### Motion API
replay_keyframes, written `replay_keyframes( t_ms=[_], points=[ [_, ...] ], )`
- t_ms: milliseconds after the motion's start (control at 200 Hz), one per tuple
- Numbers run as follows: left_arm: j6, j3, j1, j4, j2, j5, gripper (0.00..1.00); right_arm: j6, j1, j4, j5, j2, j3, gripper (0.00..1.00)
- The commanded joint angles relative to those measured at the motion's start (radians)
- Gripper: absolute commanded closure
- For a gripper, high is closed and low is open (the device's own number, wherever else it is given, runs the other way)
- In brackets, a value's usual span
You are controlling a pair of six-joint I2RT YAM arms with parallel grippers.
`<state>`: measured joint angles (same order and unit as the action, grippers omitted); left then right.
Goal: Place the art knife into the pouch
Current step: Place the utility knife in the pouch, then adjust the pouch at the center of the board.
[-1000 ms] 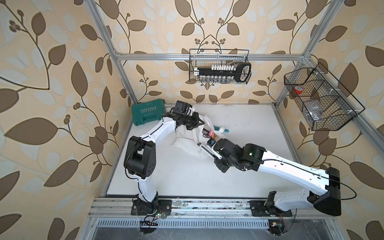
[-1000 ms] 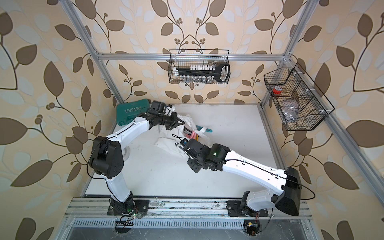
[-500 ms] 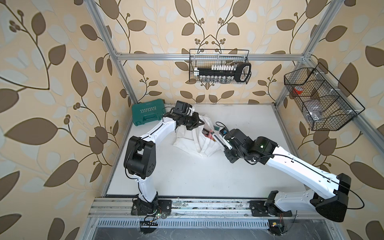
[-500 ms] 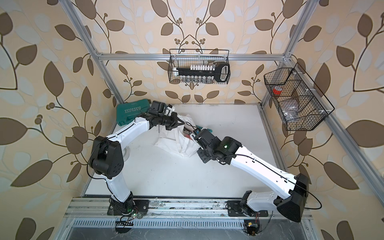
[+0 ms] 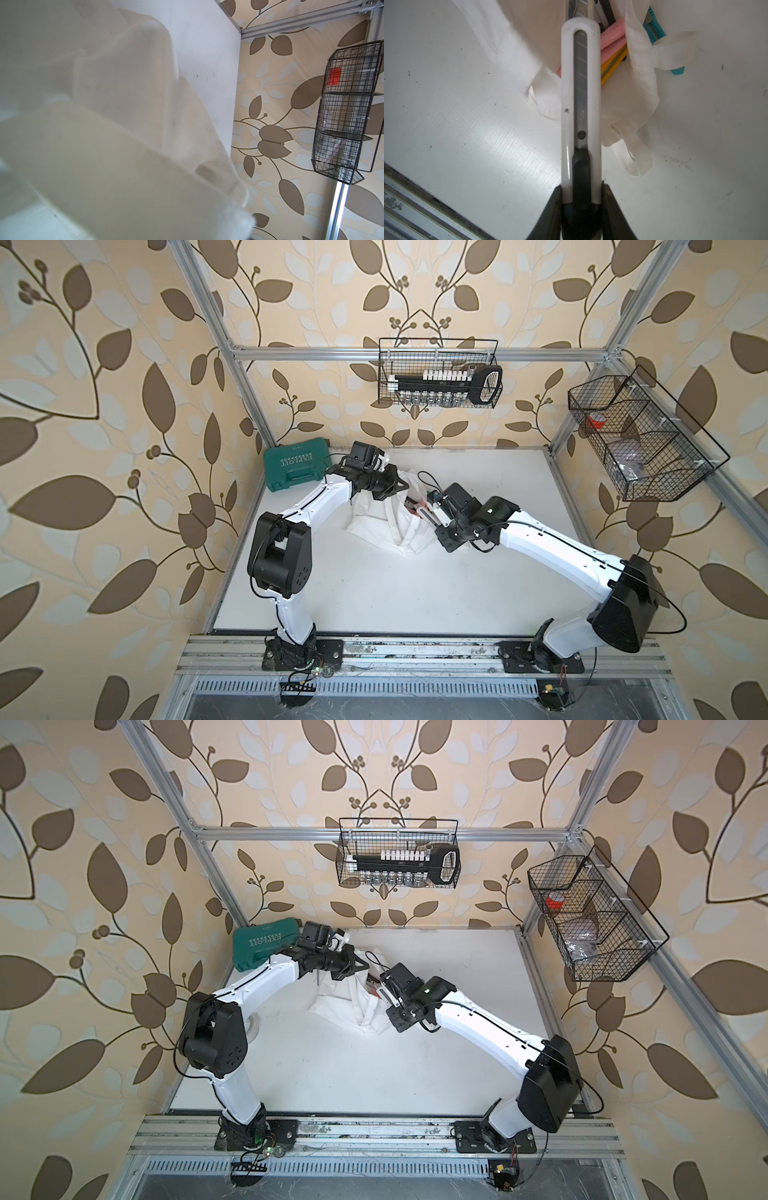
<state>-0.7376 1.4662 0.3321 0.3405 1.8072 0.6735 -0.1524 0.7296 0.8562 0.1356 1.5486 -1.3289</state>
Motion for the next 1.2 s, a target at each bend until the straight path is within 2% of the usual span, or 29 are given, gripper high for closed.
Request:
replay_keyframes(
  t_ms=[0, 185, 210, 260, 295, 440, 510, 635, 945, 1015, 1055, 1145, 1195],
  points=[
    [0.015, -0.002, -0.01, -0.007, -0.063, 0.012, 1.0, 0.023, -0.052, -0.1, -0.065, 0.08, -0.077, 0.72],
    [0.017, -0.011, -0.01, -0.002, -0.08, 0.011, 1.0, 0.048, -0.118, -0.128, -0.09, 0.307, -0.277, 0.71],
    [0.018, -0.012, -0.01, -0.001, -0.08, 0.011, 1.0, 0.057, -0.12, -0.119, -0.095, 0.336, -0.315, 0.65],
    [0.02, -0.01, -0.01, 0.003, -0.081, 0.008, 1.0, 0.068, -0.12, -0.115, -0.079, 0.383, -0.361, 0.42],
    [0.02, -0.008, -0.01, 0.005, -0.08, 0.008, 1.0, 0.065, -0.12, -0.109, -0.064, 0.396, -0.379, 0.33],
    [0.022, -0.005, -0.011, 0.013, -0.074, 0.0, 1.0, 0.04, -0.127, -0.198, -0.002, 0.278, -0.228, 0.19],
    [0.016, -0.007, -0.01, 0.013, -0.066, -0.002, 1.0, 0.023, -0.149, -0.229, 0.01, 0.217, -0.139, 0.16],
    [0.004, -0.013, -0.01, 0.008, -0.057, -0.007, 1.0, 0.01, -0.201, -0.269, -0.031, 0.2, -0.054, 0.15],
    [-0.02, -0.039, -0.011, -0.004, -0.049, -0.021, 1.0, 0.031, -0.243, -0.349, -0.171, 0.362, -0.098, 0.16],
    [-0.023, -0.038, -0.011, -0.002, -0.049, -0.022, 1.0, 0.021, -0.254, -0.349, -0.204, 0.42, -0.133, 0.2],
    [-0.025, -0.039, -0.011, -0.001, -0.051, -0.02, 1.0, 0.017, -0.257, -0.354, -0.209, 0.447, -0.151, 0.28],
    [-0.027, -0.036, -0.012, 0.002, -0.064, -0.02, 1.0, 0.014, -0.254, -0.376, -0.223, 0.458, -0.161, 0.75],
    [-0.029, -0.027, -0.014, 0.014, -0.078, -0.016, 1.0, 0.008, -0.254, -0.387, -0.223, 0.431, -0.149, 0.95]
  ],
)
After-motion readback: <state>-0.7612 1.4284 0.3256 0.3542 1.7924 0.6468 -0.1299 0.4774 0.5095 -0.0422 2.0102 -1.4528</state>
